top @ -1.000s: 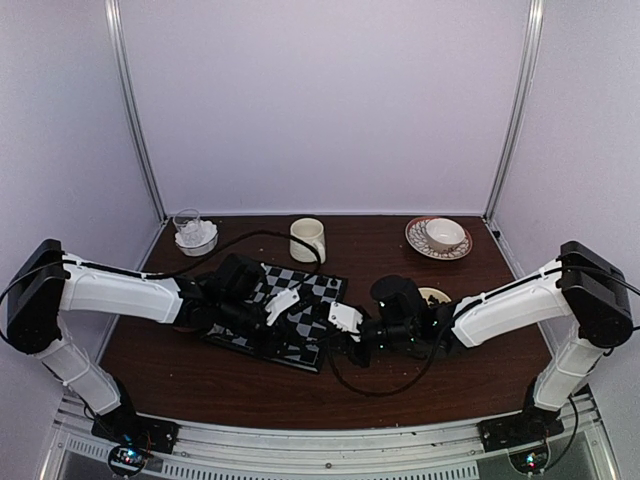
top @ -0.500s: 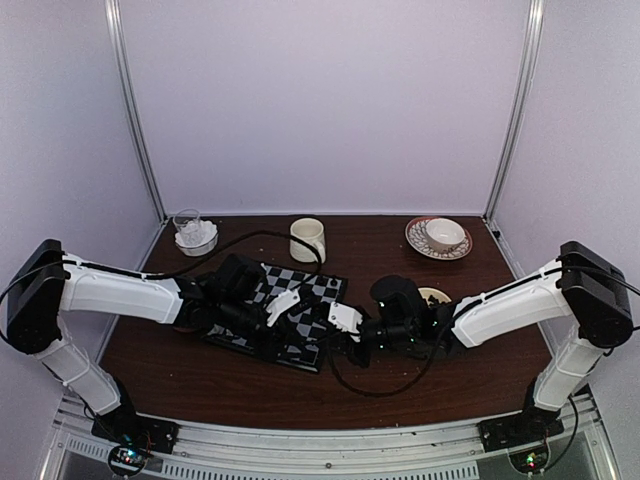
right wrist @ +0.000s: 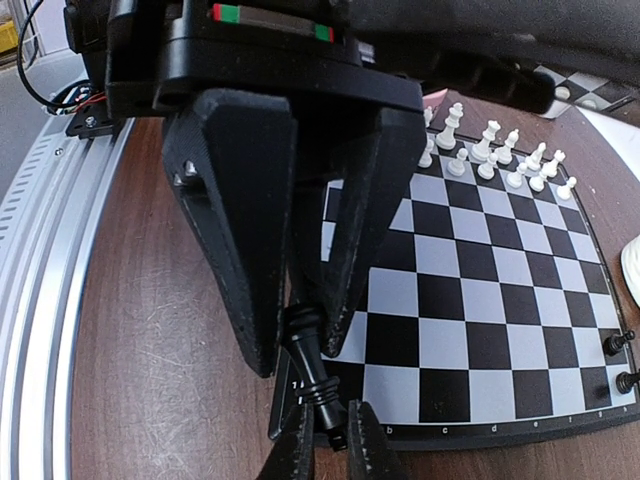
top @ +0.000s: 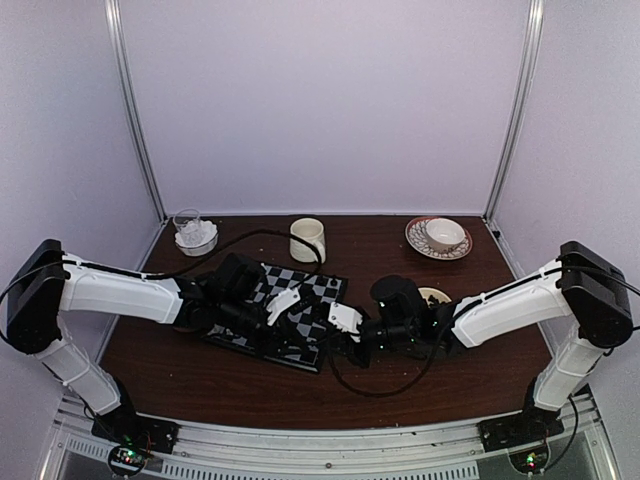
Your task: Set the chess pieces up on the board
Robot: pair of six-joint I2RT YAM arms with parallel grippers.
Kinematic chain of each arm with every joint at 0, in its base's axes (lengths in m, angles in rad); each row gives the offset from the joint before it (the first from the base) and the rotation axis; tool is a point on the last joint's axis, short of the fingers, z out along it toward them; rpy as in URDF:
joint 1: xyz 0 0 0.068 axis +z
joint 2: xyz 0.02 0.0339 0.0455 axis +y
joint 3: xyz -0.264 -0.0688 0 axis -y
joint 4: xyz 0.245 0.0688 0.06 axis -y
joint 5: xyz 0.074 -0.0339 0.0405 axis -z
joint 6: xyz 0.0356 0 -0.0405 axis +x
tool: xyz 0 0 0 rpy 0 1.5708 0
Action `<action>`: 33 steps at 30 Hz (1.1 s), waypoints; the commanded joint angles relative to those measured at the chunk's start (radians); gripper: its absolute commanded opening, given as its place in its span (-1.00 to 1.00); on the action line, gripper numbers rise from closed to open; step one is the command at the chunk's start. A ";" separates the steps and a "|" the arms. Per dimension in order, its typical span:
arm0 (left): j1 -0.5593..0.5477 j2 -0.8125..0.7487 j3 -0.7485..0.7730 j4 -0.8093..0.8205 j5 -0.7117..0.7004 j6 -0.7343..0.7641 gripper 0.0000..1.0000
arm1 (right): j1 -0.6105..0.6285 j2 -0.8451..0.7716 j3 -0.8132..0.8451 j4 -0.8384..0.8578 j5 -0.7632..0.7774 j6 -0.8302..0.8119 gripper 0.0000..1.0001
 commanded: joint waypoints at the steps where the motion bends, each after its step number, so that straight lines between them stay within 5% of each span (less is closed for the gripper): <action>1: -0.008 -0.023 0.010 0.027 -0.007 0.009 -0.89 | -0.003 -0.021 -0.015 0.063 0.003 0.021 -0.64; 16: -0.006 -0.163 -0.094 0.193 0.002 -0.055 -0.85 | -0.011 -0.194 -0.152 0.307 -0.009 0.170 0.32; 22: -0.006 -0.231 -0.174 0.365 0.069 -0.120 -0.83 | -0.013 -0.198 -0.159 0.422 -0.008 0.395 0.27; 33: -0.006 -0.307 -0.288 0.603 0.121 -0.182 -0.83 | -0.014 -0.118 -0.153 0.621 -0.206 0.541 0.01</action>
